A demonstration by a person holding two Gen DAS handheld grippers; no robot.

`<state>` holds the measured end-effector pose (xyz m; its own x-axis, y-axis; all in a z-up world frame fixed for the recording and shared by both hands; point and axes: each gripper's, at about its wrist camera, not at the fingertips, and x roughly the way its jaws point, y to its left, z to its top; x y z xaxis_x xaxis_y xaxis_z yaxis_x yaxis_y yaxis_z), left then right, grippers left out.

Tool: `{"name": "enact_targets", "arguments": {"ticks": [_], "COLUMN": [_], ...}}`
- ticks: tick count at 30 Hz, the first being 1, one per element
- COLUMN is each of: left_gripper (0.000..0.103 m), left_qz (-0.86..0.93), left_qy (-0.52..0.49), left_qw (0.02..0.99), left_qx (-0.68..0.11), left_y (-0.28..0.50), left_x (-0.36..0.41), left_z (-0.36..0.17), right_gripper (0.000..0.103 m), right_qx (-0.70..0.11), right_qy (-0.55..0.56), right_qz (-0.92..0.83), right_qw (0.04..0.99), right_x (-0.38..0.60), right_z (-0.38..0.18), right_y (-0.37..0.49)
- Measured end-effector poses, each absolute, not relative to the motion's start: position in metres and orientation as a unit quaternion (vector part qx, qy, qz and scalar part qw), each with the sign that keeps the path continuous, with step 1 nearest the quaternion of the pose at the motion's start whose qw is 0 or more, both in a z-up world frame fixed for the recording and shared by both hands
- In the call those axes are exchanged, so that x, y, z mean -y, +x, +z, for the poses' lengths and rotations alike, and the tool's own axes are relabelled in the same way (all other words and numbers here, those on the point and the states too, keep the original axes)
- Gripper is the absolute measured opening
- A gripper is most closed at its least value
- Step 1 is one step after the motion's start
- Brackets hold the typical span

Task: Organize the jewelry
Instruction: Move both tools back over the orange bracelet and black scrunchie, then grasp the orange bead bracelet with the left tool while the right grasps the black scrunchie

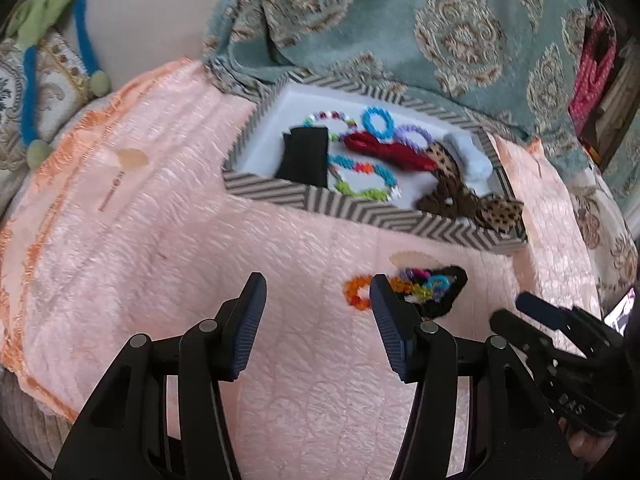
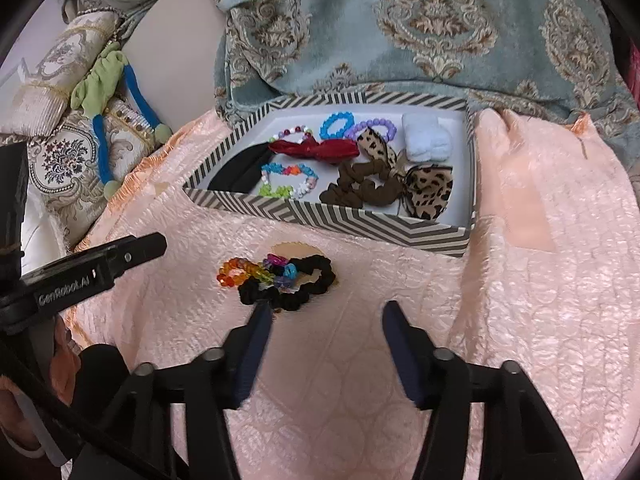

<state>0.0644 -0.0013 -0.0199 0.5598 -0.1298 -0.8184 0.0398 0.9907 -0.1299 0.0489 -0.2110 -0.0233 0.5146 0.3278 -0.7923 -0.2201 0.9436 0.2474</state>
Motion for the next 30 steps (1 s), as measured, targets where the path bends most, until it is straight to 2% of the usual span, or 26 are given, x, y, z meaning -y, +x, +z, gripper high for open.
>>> {"name": "enact_targets", "arguments": {"ticks": [14,18,30], "left_gripper": [0.057,0.066,0.067], "left_qz": [-0.064,-0.089,-0.141], "left_qy": [-0.041,-0.056,-0.057], "left_qw": [0.869,0.859,0.839], "left_qx": [-0.489,-0.501,-0.522], "left_y": [0.076,0.083,0.104], "left_x": [0.005,0.002,0.003], "left_z": [-0.040,-0.045,-0.061], "right_gripper": [0.051,0.051,0.051], "right_qx": [-0.481,-0.479,-0.485], "right_qy": [0.066,0.069,0.066], "right_qz": [0.157,0.164,0.181], "right_qw": [0.860,0.860,0.853], "right_x": [0.212,0.211,0.205], "right_z": [-0.039,-0.040,-0.050], "right_y": [0.064,0.069,0.087]}}
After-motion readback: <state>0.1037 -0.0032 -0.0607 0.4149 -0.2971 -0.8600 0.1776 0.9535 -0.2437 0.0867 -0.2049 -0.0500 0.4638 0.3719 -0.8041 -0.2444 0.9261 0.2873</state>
